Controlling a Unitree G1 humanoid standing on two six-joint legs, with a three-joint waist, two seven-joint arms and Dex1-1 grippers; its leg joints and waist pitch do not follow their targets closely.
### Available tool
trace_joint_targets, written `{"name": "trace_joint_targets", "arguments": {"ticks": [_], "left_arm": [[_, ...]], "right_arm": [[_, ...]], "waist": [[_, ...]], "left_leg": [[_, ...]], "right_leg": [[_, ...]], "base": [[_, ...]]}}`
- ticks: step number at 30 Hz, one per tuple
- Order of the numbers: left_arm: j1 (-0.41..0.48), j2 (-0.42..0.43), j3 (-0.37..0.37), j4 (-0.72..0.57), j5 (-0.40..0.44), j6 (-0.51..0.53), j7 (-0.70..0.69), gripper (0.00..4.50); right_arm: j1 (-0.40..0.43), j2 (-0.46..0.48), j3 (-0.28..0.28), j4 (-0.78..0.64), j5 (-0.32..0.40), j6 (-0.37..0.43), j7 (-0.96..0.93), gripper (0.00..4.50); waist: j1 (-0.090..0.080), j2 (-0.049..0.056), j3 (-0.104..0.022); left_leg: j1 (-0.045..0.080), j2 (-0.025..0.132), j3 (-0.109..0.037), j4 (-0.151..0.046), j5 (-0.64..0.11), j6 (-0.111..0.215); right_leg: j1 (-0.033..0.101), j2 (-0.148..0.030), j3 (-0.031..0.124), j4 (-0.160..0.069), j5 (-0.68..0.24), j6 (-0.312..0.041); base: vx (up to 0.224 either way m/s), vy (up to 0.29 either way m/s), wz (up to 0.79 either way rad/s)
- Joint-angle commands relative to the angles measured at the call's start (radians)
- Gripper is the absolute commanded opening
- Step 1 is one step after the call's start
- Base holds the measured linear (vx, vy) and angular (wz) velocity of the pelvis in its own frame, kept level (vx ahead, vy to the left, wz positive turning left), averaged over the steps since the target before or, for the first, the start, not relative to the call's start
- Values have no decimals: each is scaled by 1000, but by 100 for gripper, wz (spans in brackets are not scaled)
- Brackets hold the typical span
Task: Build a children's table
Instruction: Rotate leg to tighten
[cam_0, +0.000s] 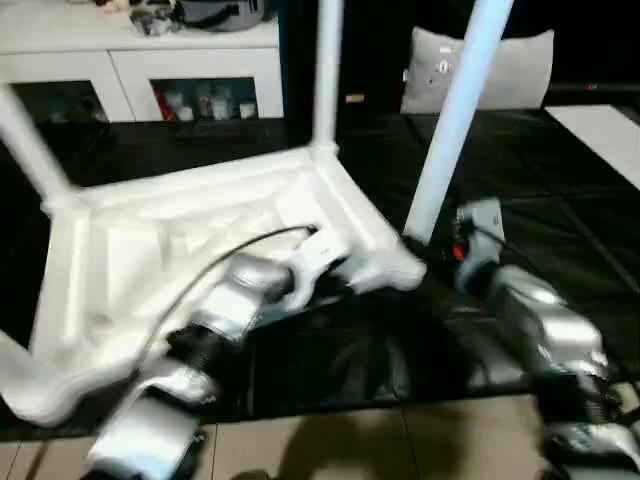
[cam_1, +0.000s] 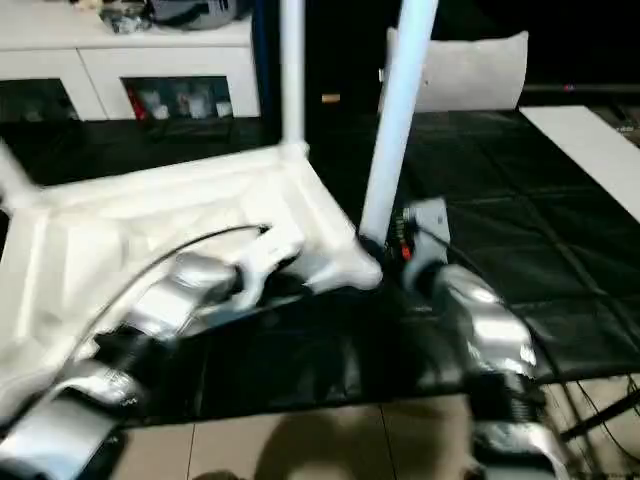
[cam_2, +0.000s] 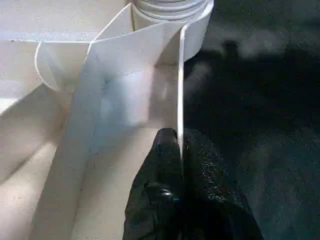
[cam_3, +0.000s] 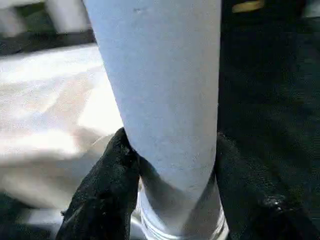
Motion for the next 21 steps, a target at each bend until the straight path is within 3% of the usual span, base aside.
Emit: {"name": "trace_joint_targets", "arguments": {"ticks": [1,3,5,6,8,14,18,21], "left_arm": [[-24,-46,11,-26,-39,-25,23,0],[-20,-42,0,-31,-21,-33,15,0],[-15,-31,-10,-34,-10,-44,3,0],[-10,-19,-15,-35,-3,-54,-8,0],[-7,-5,-14,-32,-1,-70,-19,0],[8,85,-34,-35,-7,-156,-123,0],[27,138,-48,-49,-13,-237,-222,0],[42,194,-76,-51,-15,-296,-324,0]], "right_arm": [[-17,41,33,10,27,1,0,191],[-3,42,30,-10,50,-16,53,261],[1,49,6,-24,73,-21,63,263],[1,53,-19,-33,94,-26,67,283],[8,38,-18,-46,99,-19,95,304],[54,-85,39,-83,90,-34,264,353],[73,-155,59,-78,68,-66,363,358],[102,-234,92,-93,74,-102,515,358]], "waist": [[11,-16,-73],[14,-15,-81],[17,-16,-82],[21,-13,-78],[24,-11,-77],[34,-10,-72],[42,-8,-71],[49,-7,-72]], "left_leg": [[1,89,-48,-62,-58,66],[-4,94,-49,-56,5,104],[-9,91,-46,-49,39,141],[-11,89,-44,-49,14,148],[-10,91,-45,-51,0,139],[-4,95,-44,-54,-42,116],[-3,94,-43,-55,-61,109],[1,103,-45,-55,-66,109]], "right_leg": [[55,-142,88,-76,-281,-28],[55,-140,92,-53,-145,-52],[51,-141,94,-41,-62,-75],[50,-142,92,-48,-94,-73],[52,-137,88,-52,-139,-54],[50,-135,89,-59,-207,-25],[48,-134,87,-63,-242,-11],[43,-134,88,-60,-227,-17]], "base": [[0,0,0],[0,0,0],[0,0,0],[0,0,0],[0,0,0],[0,0,0],[0,0,0],[0,0,0]]}}
